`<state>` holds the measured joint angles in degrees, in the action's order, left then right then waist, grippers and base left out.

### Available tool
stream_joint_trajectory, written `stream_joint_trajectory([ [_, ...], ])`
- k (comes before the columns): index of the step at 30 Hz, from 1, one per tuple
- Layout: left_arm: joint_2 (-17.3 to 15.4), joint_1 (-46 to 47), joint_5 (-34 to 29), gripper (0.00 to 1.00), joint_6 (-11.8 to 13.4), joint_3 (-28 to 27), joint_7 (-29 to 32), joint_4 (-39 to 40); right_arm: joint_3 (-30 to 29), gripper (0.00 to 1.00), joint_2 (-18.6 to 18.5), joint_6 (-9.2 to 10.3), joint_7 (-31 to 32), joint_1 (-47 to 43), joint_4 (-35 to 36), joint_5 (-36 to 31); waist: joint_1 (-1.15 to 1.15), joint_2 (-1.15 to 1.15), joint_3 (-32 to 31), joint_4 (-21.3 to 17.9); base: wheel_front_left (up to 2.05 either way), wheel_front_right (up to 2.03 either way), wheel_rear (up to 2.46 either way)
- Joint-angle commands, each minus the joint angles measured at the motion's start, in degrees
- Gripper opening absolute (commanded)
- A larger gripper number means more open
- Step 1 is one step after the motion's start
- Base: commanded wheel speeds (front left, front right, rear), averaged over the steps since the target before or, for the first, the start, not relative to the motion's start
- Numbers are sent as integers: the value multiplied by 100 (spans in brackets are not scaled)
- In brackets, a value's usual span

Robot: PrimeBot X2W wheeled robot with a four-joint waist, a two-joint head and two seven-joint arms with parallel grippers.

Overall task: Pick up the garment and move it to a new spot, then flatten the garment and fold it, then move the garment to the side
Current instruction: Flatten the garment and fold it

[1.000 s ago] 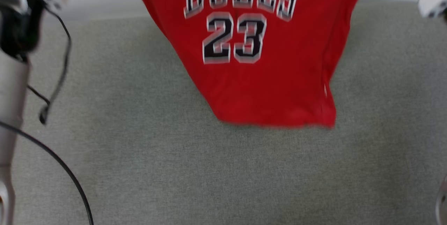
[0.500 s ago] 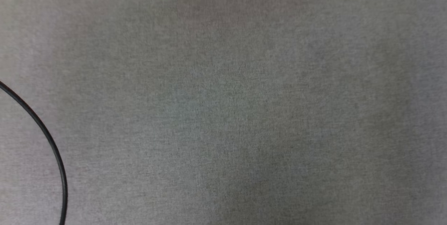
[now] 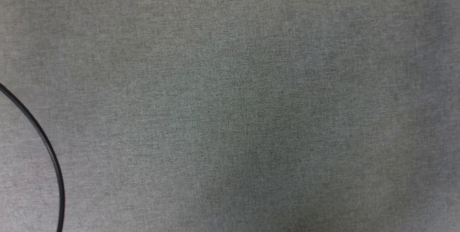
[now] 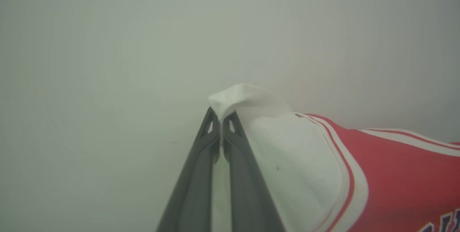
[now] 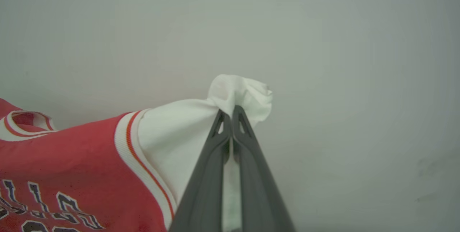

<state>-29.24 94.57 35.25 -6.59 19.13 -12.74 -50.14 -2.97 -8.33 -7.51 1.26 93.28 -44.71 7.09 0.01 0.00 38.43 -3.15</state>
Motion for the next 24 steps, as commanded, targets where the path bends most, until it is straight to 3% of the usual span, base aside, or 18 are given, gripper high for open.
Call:
stream_joint_trajectory([
  [1, 29, -129, 57, 0, -29, 15, -49, -63, 101, 0, -13, 4, -37, -22, -79, 11, -1, 0, 56, 5, 0, 0, 0],
  [11, 89, -1579, 483, 0, -90, 174, -199, -193, 842, 0, -154, 4, -160, -1325, -73, 693, -1, 0, -439, 10, 0, 0, 0],
  [17, 123, -3167, 794, 0, -93, 107, -246, 292, 1155, 0, -314, 4, -41, -2819, 337, 1176, -1, 0, -1075, 54, 0, 0, 0],
  [24, 319, -5352, 815, 0, 37, -364, -249, 1401, 1197, 0, -564, 4, 128, -4793, 1113, 1519, -1, 0, -1919, 153, 0, 0, 0],
])
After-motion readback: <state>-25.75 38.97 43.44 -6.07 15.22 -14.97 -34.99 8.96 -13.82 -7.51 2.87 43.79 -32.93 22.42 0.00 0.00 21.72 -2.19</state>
